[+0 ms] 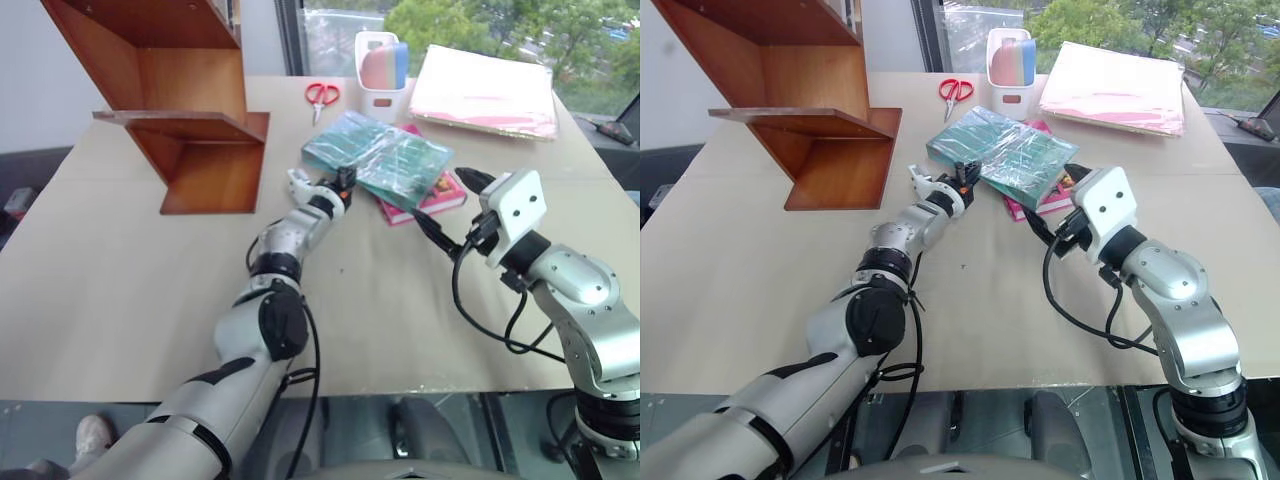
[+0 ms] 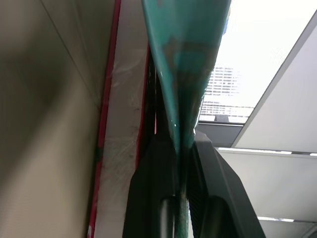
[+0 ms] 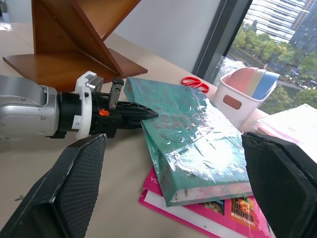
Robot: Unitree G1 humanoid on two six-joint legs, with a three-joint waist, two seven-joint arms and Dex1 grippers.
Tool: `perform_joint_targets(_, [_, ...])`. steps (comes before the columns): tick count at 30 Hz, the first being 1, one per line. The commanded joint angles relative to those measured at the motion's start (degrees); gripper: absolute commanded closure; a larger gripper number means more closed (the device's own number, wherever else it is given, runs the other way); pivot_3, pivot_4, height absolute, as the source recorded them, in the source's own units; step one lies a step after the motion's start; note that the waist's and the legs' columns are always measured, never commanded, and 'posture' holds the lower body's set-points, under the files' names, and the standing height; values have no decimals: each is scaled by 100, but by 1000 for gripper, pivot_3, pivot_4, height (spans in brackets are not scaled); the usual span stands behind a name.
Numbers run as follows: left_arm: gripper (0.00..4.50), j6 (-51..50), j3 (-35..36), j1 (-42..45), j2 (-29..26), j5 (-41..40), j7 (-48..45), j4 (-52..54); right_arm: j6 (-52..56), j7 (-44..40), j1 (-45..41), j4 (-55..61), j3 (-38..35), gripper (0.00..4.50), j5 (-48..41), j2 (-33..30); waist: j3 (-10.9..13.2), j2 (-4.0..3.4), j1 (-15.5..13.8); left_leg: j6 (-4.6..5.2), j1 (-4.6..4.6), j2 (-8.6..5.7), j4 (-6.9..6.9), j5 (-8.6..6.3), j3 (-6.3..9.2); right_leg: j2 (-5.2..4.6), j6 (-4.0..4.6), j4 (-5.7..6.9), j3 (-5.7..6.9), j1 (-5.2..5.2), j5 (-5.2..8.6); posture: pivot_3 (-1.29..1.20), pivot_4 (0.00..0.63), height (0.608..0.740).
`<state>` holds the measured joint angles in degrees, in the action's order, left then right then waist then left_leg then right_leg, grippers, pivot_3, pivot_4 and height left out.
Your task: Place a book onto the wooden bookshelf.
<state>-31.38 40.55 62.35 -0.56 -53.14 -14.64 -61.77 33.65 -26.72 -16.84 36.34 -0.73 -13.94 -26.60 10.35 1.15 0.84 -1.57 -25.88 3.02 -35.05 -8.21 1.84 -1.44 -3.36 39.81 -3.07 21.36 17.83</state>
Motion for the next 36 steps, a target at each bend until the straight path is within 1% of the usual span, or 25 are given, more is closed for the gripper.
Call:
perform_joint_targets(1, [4479, -433, 66, -196, -85, -128, 153, 294, -134, 100, -154, 74, -22, 0, 25, 30, 0, 0, 4, 0, 0, 0, 0, 0, 0, 0, 0, 0, 0, 0, 0, 0, 150, 740])
perform_joint_targets(4, [4479, -1038, -82, -408, -168, -253, 164, 1066, -197, 156, -132, 43, -30, 0, 35, 81, 0, 0, 32, 0, 0, 1, 2, 0, -1, 0, 0, -1, -2, 0, 0, 0, 150, 740])
perform_joint_targets(6, [4479, -1504, -484, -662, -227, -246, -183, 2005, -247, 168, -77, 27, -56, 0, 37, 98, 1, -1, 48, -1, 0, 2, 7, 0, -1, 0, 0, -1, -3, 2, 0, 0, 150, 740])
perform_joint_targets(8, [4479, -2089, -873, -909, -298, -468, -472, 3135, -296, 193, 3, 30, -134, 0, 8, 128, 4, 0, 53, -3, -4, 3, 13, 2, -1, 0, 1, 0, -3, 8, 0, 0, 150, 740])
perform_joint_targets(11, [4479, -2590, -1468, -1114, -567, -533, -814, 4406, -360, 240, 112, 74, -258, 0, -54, 171, 5, 1, 12, -33, -20, 4, 18, 19, 2, 0, 2, 1, 0, 24, -1, 0, 150, 740])
perform_joint_targets(12, [4479, -2483, -1931, -1165, -836, -239, -1185, 4895, -422, 199, 242, 197, -385, 0, -153, 166, 5, 1, -1, -33, -21, 4, 18, 20, 3, 0, 2, 0, 2, 25, -1, 0, 150, 740])
perform_joint_targets(13, [4479, -2095, -2486, -1222, -1166, 263, -1637, 5330, -485, 185, 362, 315, -512, 0, -253, 185, 5, 1, -17, -33, -21, 3, 18, 20, 3, 0, 2, -1, 2, 24, -1, 0, 150, 740])
perform_joint_targets(15, [4479, -630, -3877, -1352, -2197, 1668, -3069, 6160, -730, 53, 789, 611, -786, 0, -376, 110, 4, -1, -17, -35, -20, 1, 21, 20, 2, -1, 3, -6, 2, 21, -1, 0, 150, 740])
perform_joint_targets(16, [4479, 126, -4291, -1356, -2594, 2231, -3572, 6316, -806, -21, 969, 703, -875, 0, -439, 74, 3, -3, -17, -36, -17, 1, 32, 21, -3, -2, 4, -11, -1, 22, -1, 0, 150, 740])
perform_joint_targets(17, [4479, 603, -4467, -1264, -2871, 2536, -3883, 6359, -871, -95, 1126, 766, -965, 0, -517, 46, 2, -4, -14, -37, -9, 1, 40, 21, -7, -2, 5, -16, -4, 18, -1, 0, 150, 740])
perform_joint_targets(18, [4479, 851, -4495, -1146, -3010, 2673, -3995, 6314, -912, -139, 1227, 794, -1038, 0, -594, 31, 0, -8, -16, -38, 2, 0, 54, 22, -15, -5, 6, -19, -11, 15, 0, 0, 150, 740])
perform_joint_targets(20, [4479, 1661, -4568, -755, -3272, 3316, -3950, 6044, -1074, -26, 1271, 696, -1207, 0, -538, 43, 2, -5, -16, -19, 18, 2, 61, 11, -16, -6, 7, -22, -11, 7, 1, 0, 150, 740])
perform_joint_targets(21, [4479, 2271, -4585, -511, -3365, 3802, -3720, 5878, -1184, 83, 1211, 568, -1291, 0, -433, 50, 4, -5, -14, -18, 16, 4, 59, 12, -13, -3, 7, -20, -9, 9, 1, 0, 150, 740])
perform_joint_targets(22, [4479, 2539, -4554, -253, -3465, 4066, -3613, 5802, -1273, 133, 1166, 463, -1362, 0, -383, 42, 5, -2, -15, -19, 14, 5, 58, 13, -13, 0, 7, -20, -11, 12, 1, 0, 150, 740])
perform_joint_targets(24, [4479, 2825, -4560, 37, -3708, 4285, -3810, 5804, -1367, 149, 1133, 371, -1397, 0, -380, 34, 8, 2, 12, -18, -1, 5, 51, 14, -13, 3, 4, -20, -15, 25, 1, 0, 150, 740])
perform_joint_targets(28, [4479, 2647, -4730, 497, -4673, 4659, -4607, 6120, -1554, 60, 1156, 110, -1343, 0, -367, 3, 7, 0, 46, -13, 2, 5, 58, 10, -27, 3, 5, -24, -33, 28, 2, 0, 150, 740])
perform_joint_targets(30, [4479, 2411, -4728, 886, -5000, 4684, -4941, 6054, -1693, 11, 1060, -127, -1290, 0, -299, -39, 8, -2, 45, -14, 1, 7, 71, 11, -27, 4, 11, -25, -29, 33, 6, 0, 150, 740])
perform_joint_targets(31, [4479, 2007, -4702, 1145, -5189, 4649, -5126, 5969, -1818, 21, 906, -328, -1253, 0, -196, -74, 14, 4, 37, -14, -2, 7, 71, 11, -24, 4, 12, -26, -25, 35, 7, 0, 150, 740])
perform_joint_targets(32, [4479, 1862, -4700, 1311, -5377, 4701, -5309, 5861, -1924, 17, 747, -497, -1215, 0, -138, -94, 21, 7, 37, -14, -7, 8, 71, 11, -22, 5, 12, -27, -21, 36, 8, 0, 150, 740])
perform_joint_targets(36, [4479, 1997, -4896, 1575, -6174, 5238, -5916, 5547, -2179, -249, 257, -1036, -1083, 0, -180, -183, 28, 2, 124, -13, -3, 8, 70, 10, -29, 3, 8, -29, -27, 36, 10, 0, 150, 740])
